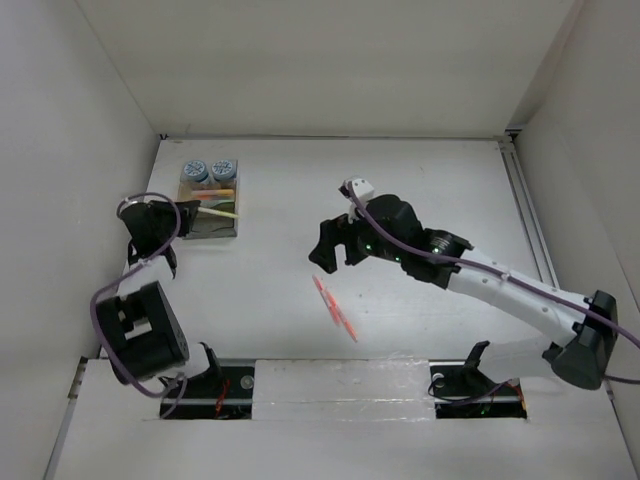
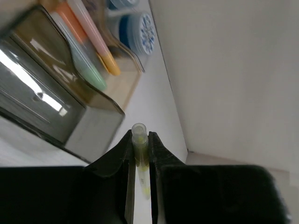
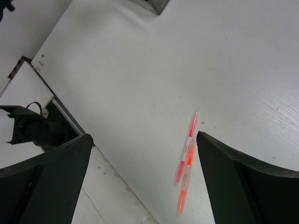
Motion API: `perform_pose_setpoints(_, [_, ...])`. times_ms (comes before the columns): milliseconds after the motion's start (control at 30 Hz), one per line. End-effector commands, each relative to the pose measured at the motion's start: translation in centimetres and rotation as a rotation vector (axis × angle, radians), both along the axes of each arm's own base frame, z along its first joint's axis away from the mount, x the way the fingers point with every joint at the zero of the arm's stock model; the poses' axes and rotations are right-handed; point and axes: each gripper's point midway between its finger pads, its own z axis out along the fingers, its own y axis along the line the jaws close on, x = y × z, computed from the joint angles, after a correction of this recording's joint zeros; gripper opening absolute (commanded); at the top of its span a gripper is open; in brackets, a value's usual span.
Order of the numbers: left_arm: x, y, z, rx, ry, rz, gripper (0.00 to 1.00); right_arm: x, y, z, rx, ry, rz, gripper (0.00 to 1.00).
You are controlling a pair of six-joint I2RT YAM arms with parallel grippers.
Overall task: Sort the stationery into containers
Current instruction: Place the pen in the storage box.
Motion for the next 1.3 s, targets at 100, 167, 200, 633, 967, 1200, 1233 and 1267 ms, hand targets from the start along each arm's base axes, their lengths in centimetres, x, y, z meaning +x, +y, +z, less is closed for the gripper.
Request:
perform_pose_setpoints(100, [3.8, 5.3, 4.0, 0.004, -0.131, 0.077, 0.0, -1.3, -2.5, 1.0, 0.052, -0.057, -0.015, 0.99])
perform_pose_setpoints(167, [4.3, 5.9, 4.5, 0.041, -0.135, 0.085, 0.0, -1.6, -2.8, 1.0, 0.061, -0.063, -0.015, 0.99])
perform_pose_setpoints(200, [4.9, 6.4, 4.7, 0.053, -0.121, 0.093, 0.0, -1.8, -3.0, 0.8, 0.061, -0.063, -0.015, 0.99])
perform_pose_setpoints(633, [4.4, 6.6, 0.8, 0.067, -0.043, 0.165, 0.0, -2.1, -3.2, -0.7, 0.052, -0.041, -0.01, 0.99])
perform_pose_setpoints(967, [3.3, 6.2, -2.3, 0.051, 0.04, 0.199, 0.05, -2.6, -3.7, -0.4, 0.073, -0.046, -0.014, 0.99])
perform_pose_setpoints(1200, [3.0, 6.4, -2.9, 0.05, 0.066, 0.217, 0.05, -3.0, -3.7, -0.8, 0.077, -0.04, 0.003, 0.99])
perform_pose_setpoints(1233, [2.8, 6.4, -3.3, 0.047, 0.075, 0.217, 0.05, -3.0, -3.7, -0.8, 0.077, -0.04, 0.003, 0.99])
perform_pose_setpoints(1267, [2.8, 6.4, -3.7, 0.045, 0.083, 0.216, 0.05, -3.0, -3.7, -0.8, 0.077, -0.04, 0.003, 0.99])
